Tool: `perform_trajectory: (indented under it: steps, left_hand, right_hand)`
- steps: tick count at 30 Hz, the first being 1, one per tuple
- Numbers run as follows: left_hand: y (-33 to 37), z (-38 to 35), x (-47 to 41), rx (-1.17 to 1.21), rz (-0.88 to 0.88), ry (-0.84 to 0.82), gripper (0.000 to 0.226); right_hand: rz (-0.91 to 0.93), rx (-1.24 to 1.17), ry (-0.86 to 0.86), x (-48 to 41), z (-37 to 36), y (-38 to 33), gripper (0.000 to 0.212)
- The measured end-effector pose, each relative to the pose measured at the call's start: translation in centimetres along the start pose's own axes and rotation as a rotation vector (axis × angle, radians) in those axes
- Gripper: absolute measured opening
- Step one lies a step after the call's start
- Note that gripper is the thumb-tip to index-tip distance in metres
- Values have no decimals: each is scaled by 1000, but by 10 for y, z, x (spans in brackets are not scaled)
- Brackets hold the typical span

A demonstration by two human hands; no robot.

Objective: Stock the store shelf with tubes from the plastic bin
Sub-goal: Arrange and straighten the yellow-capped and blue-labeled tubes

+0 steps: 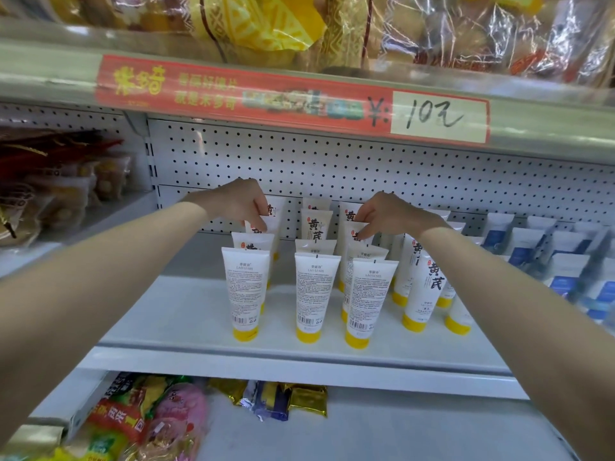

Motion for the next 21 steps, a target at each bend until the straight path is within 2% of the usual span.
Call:
perform_trajectory:
  steps: [10,21]
  left_hand:
    - [3,2,-16,34,-25,90,27]
    - [-2,3,-27,33,-29,111,19]
  right_hand:
    - [-24,-38,50,-15,3,-1,26]
    - [-53,-75,44,-25,4,2,31]
Point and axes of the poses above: each hand's wrist, its own x-axis away from the middle knuckle, its own z-axis out of the back of the hand, y = z × x, the point moved 10 cm from there along -x, towards the middle knuckle, and after that the axes turned 12 degrees about -z, right-handed, at the moved point
